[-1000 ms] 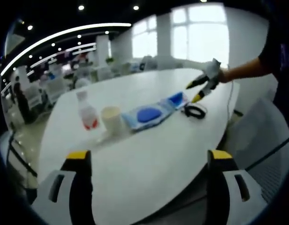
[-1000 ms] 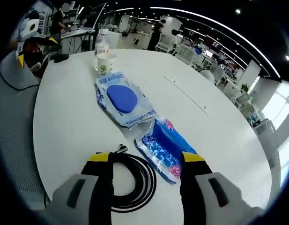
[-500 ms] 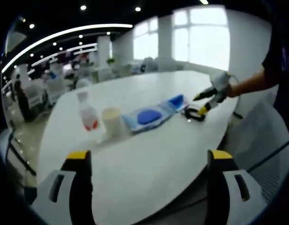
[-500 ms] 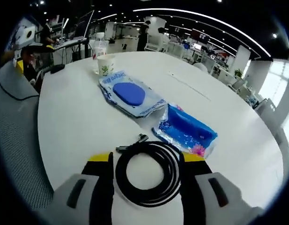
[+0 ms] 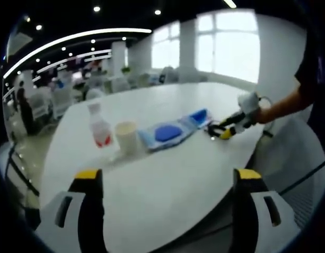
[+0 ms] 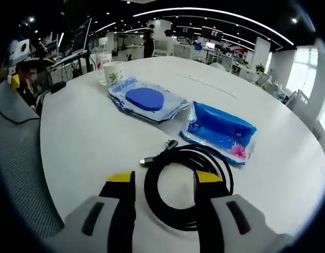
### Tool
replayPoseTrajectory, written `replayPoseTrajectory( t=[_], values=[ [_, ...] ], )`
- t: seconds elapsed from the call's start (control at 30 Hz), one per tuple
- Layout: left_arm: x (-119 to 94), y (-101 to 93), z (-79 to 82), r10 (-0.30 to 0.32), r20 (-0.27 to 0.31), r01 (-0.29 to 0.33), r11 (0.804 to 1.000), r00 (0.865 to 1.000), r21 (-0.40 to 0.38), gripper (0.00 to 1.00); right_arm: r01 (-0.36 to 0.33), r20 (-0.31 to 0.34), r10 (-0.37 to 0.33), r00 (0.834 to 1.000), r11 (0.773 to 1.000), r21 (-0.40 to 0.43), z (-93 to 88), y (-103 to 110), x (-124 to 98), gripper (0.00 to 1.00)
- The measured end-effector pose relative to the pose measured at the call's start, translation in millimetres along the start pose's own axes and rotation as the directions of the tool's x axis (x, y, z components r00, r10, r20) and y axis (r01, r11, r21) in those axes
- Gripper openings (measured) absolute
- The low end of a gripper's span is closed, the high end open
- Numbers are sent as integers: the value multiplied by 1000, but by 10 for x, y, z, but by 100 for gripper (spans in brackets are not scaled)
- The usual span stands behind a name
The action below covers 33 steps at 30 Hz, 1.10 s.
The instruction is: Arrange the tabletop items into an orderly group along one side of the table until the central work area is clear of visible clutter.
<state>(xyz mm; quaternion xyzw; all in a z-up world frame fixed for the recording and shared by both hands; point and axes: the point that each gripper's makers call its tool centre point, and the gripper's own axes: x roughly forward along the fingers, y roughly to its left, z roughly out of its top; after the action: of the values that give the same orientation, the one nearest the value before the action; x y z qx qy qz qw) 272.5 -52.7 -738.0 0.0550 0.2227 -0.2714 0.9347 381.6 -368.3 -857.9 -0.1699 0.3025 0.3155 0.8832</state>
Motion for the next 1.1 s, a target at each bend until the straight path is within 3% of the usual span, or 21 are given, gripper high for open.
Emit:
replayPoseTrajectory(
  t=[0.53, 0.97, 1.1],
  values=[
    [-5, -36, -9, -3, -16, 3, 1000, 1000, 6, 98, -29, -9, 29, 1000, 999, -22, -80, 136, 94, 11],
    [-7, -70, 14, -8, -18, 8, 1000, 1000, 9, 97, 2, -8, -2, 1000, 1000, -16, -72, 101, 66, 5],
    [-9, -64, 25, -5, -14, 6, 1000, 1000, 8, 97, 30, 12, -30, 999, 1000, 0, 8, 58, 13, 4]
  ],
)
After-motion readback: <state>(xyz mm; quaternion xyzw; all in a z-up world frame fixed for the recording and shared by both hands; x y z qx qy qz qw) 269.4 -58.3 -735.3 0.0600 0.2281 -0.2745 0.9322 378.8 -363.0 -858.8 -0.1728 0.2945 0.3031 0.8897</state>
